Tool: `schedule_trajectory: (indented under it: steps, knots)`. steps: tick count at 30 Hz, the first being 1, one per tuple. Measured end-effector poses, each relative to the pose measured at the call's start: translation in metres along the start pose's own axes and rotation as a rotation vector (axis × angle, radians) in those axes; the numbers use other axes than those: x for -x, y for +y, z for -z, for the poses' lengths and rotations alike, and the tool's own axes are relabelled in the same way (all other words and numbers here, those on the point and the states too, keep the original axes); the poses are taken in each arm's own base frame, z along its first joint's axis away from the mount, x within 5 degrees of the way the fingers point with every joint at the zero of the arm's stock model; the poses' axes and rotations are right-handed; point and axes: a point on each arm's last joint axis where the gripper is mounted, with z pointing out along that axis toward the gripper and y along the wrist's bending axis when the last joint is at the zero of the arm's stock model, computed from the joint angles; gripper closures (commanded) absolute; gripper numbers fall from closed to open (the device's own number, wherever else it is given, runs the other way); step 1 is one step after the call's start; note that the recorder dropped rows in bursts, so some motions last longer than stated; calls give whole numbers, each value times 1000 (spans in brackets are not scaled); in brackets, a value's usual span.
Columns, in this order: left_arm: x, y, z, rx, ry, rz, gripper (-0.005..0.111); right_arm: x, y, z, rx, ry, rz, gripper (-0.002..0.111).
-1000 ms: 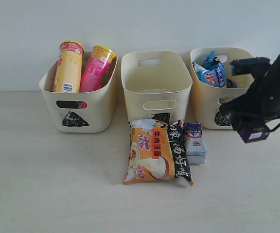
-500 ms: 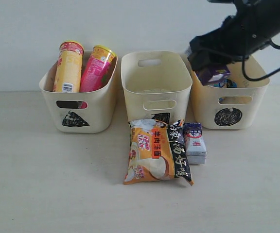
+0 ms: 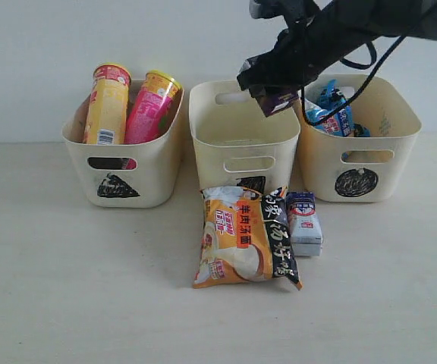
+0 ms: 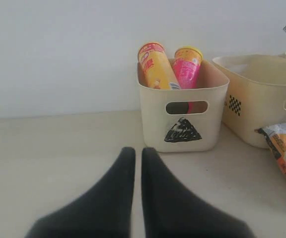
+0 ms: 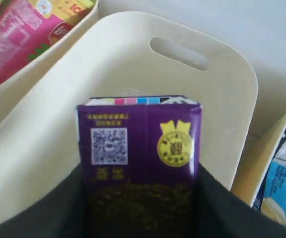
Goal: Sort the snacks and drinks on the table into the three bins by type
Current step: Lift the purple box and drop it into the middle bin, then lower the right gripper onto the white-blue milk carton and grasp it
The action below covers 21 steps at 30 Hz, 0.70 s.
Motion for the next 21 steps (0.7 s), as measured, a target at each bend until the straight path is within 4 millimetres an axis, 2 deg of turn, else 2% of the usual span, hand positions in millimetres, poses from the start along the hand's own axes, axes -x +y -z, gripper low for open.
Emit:
schedule_trajectory:
  steps: [5, 7, 9, 13, 14, 16, 21]
  knots:
    - [0, 0, 0, 0, 0, -1, 102, -11, -5, -33, -16, 4, -11, 107]
    - [0, 0, 0, 0, 0, -2, 102, -15, -7, -43, -20, 5, -16, 100]
    - [0, 0, 0, 0, 0, -2, 102, -22, -8, -53, -20, 20, -20, 86]
    - [0, 0, 0, 0, 0, -2, 102, -33, -8, -66, -19, 47, -35, 42]
    - [0, 0, 0, 0, 0, -2, 102, -35, -8, -68, -18, 52, -37, 34]
    - [0, 0, 0, 0, 0, -2, 102, -33, -8, -68, -21, 42, -47, 31]
    - [0, 0, 0, 0, 0, -2, 102, -24, -8, -59, -30, 8, -61, 36]
